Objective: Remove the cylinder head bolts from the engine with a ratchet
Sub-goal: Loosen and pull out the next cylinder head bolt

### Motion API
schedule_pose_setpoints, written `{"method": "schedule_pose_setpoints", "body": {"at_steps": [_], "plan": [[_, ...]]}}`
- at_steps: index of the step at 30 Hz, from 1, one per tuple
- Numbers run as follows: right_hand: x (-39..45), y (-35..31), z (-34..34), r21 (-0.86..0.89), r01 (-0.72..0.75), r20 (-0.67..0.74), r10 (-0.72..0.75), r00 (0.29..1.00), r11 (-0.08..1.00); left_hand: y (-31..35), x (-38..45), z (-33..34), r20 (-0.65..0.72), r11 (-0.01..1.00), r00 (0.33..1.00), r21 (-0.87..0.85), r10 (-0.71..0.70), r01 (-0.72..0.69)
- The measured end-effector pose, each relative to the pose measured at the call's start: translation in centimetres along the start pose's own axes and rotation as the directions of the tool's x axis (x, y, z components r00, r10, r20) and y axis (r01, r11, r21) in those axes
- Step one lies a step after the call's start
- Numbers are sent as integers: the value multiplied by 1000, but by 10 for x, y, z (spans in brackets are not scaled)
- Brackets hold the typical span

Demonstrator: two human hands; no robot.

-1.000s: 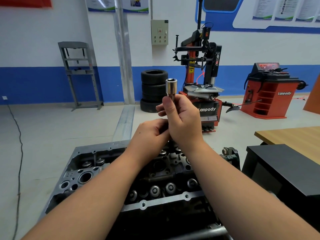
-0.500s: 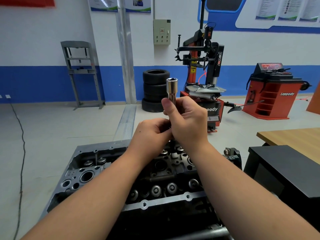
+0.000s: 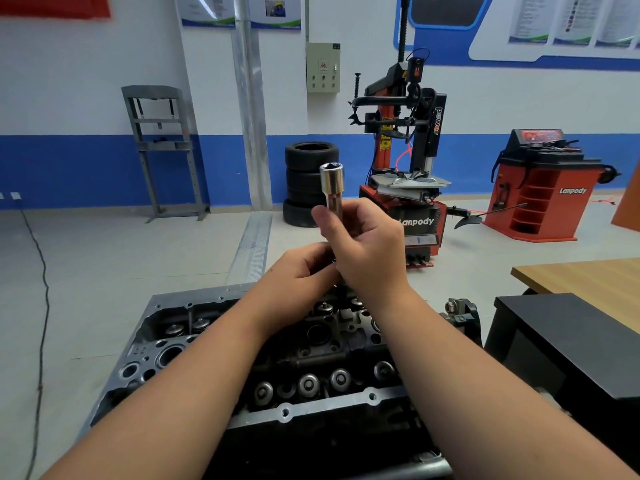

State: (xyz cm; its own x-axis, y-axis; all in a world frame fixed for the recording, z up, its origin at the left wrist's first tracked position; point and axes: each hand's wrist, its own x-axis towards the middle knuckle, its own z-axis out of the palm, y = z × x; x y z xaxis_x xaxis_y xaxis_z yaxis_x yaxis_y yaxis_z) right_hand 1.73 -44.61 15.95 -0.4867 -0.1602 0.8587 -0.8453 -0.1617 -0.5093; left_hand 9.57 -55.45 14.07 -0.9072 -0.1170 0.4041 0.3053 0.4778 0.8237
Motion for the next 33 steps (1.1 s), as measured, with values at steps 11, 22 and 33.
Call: {"method": "schedule_pose_setpoints", "body": {"at_steps": [11,22,33], "plan": [[-1,5,1,-23,-50,-53,48,997,998,1,3,5,-116,988,990,141,76,-59],[-3,0,2,-67,1,26,0,1000,998,-4,6,6,-145,999,989,-34,32,-37],[-1,1,2,-103,-8,-54,3,999,995,-1,1,3,-77,998,995,29,65,-63]]}}
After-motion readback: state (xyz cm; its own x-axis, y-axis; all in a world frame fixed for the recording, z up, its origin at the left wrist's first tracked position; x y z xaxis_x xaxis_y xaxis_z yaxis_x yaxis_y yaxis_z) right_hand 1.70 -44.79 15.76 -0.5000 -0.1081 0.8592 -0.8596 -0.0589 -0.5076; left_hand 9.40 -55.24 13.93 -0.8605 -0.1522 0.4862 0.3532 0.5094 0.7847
